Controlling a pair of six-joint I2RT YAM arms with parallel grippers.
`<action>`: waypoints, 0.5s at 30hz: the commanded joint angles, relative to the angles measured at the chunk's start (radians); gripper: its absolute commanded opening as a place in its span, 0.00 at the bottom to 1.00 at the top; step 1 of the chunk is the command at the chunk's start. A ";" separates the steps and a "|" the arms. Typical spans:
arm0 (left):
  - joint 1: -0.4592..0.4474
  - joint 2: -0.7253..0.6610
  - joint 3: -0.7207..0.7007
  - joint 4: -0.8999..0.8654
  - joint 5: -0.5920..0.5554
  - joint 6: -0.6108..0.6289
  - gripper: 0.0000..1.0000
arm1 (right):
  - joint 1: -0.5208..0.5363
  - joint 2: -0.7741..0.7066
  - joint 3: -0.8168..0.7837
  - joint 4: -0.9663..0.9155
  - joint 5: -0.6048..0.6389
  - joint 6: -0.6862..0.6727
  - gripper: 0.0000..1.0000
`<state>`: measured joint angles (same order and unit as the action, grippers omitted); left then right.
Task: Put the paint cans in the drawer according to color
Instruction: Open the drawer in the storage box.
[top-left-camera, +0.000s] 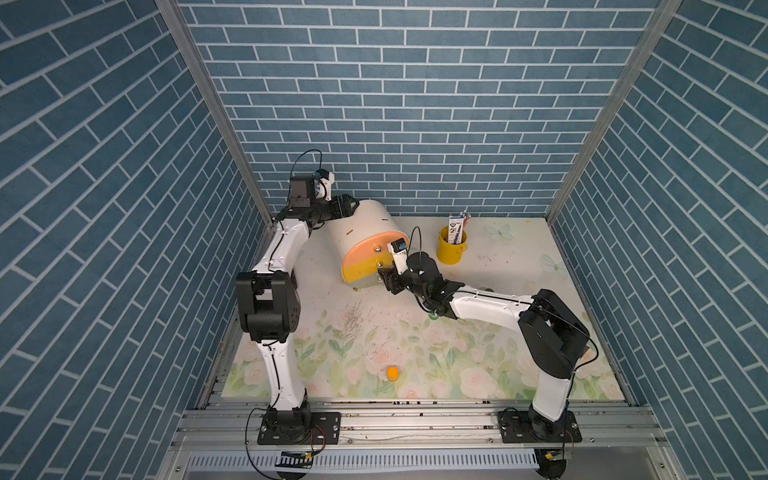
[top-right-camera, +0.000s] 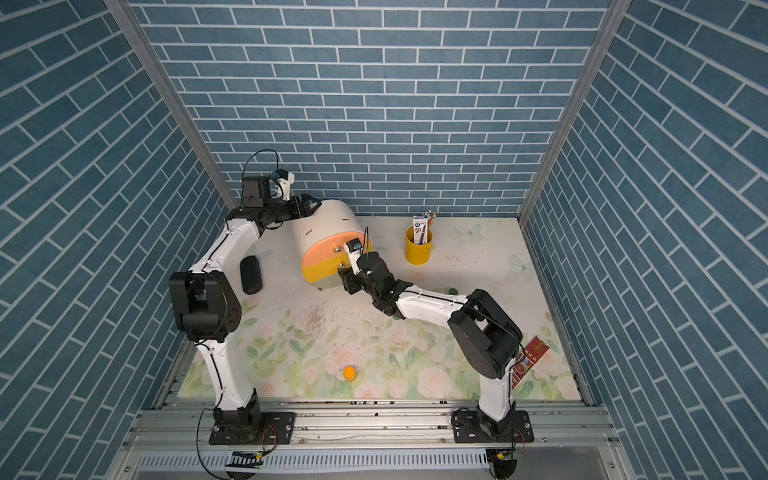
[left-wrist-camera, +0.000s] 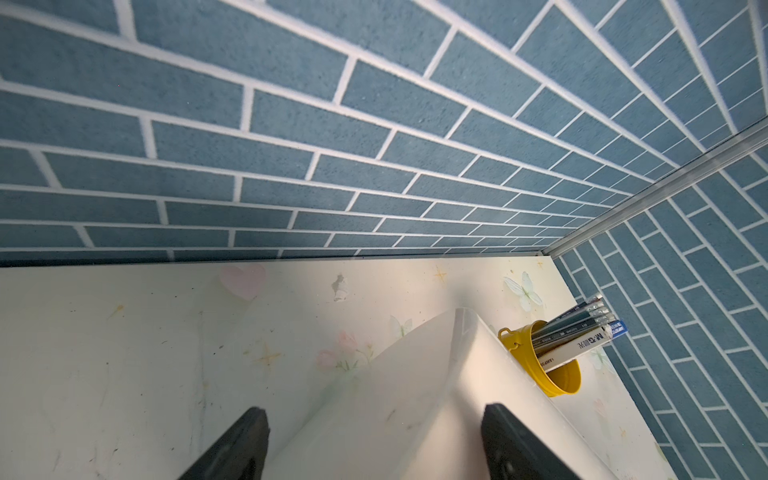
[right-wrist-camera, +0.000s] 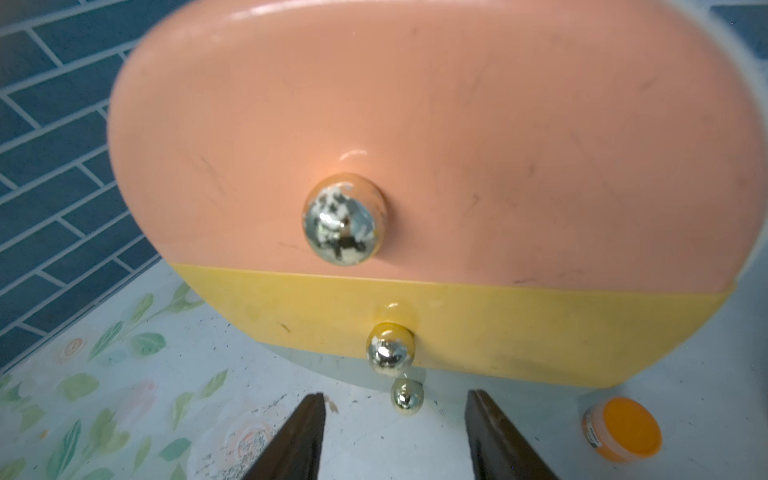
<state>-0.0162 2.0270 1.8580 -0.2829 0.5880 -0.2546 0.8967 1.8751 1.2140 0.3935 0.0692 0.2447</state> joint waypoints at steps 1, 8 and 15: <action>0.004 -0.012 -0.028 -0.042 -0.005 -0.009 0.85 | 0.003 0.044 0.017 0.080 0.025 -0.022 0.58; 0.004 -0.012 -0.031 -0.044 -0.002 -0.008 0.85 | 0.003 0.078 0.032 0.116 0.021 -0.005 0.57; 0.004 -0.014 -0.031 -0.045 0.001 -0.008 0.85 | 0.004 0.108 0.052 0.128 0.031 0.005 0.52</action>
<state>-0.0151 2.0254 1.8519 -0.2752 0.5884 -0.2584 0.8967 1.9629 1.2316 0.4801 0.0792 0.2462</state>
